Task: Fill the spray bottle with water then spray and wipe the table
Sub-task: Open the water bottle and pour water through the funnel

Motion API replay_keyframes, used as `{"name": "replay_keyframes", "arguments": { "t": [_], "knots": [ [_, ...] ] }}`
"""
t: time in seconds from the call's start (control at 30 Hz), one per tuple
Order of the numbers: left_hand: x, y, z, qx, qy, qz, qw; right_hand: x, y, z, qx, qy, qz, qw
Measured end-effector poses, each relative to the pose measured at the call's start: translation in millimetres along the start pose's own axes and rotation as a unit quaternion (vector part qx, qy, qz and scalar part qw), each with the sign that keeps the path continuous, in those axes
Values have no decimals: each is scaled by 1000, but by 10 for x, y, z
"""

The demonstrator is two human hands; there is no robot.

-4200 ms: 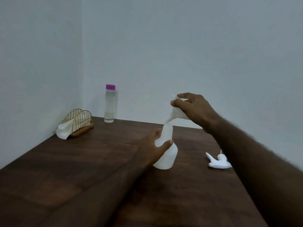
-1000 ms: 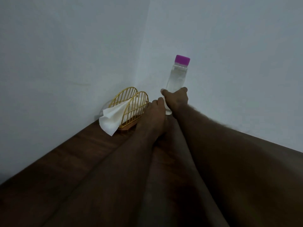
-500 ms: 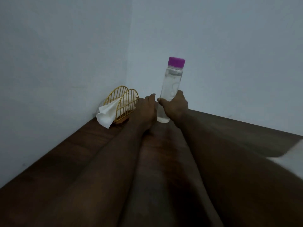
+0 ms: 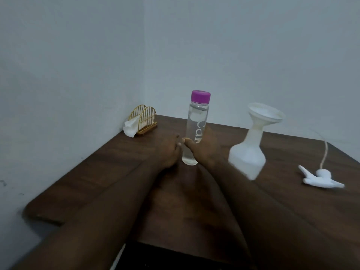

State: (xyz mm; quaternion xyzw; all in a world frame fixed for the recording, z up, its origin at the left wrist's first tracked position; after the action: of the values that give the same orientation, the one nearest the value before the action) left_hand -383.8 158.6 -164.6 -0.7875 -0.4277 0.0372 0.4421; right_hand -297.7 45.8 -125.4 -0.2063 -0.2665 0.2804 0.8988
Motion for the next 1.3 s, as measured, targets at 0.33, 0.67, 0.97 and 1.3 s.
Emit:
{"name": "replay_keyframes", "arguments": {
  "t": [0.33,0.67,0.97,1.3],
  "knots": [
    [-307,-809,-976,-372,52,-10,927,-742,-612,100,104,4,127,986],
    [-239,-972,-1810,-387,155,81,905,-438,-701,395,211,-22,87,973],
    [-205,-794,-1722,-432,106,71,893,-333,-510,296,284,-28,60,957],
    [-274,-857,-1784,-346,75,-78,932,-390,-501,320,212,-75,-31,974]
  ]
}}
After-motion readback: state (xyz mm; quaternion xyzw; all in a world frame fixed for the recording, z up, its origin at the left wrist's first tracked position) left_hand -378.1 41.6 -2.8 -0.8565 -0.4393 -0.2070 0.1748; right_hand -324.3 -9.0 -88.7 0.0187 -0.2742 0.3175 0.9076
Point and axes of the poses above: each hand's wrist, its own x-axis towards the middle knuckle, its own y-axis out of the palm, z = x × y, the point moved 5 cm from there along x, towards the middle knuckle, and after that the axes turned 2 degrees about -z, right-handed, at the moved point
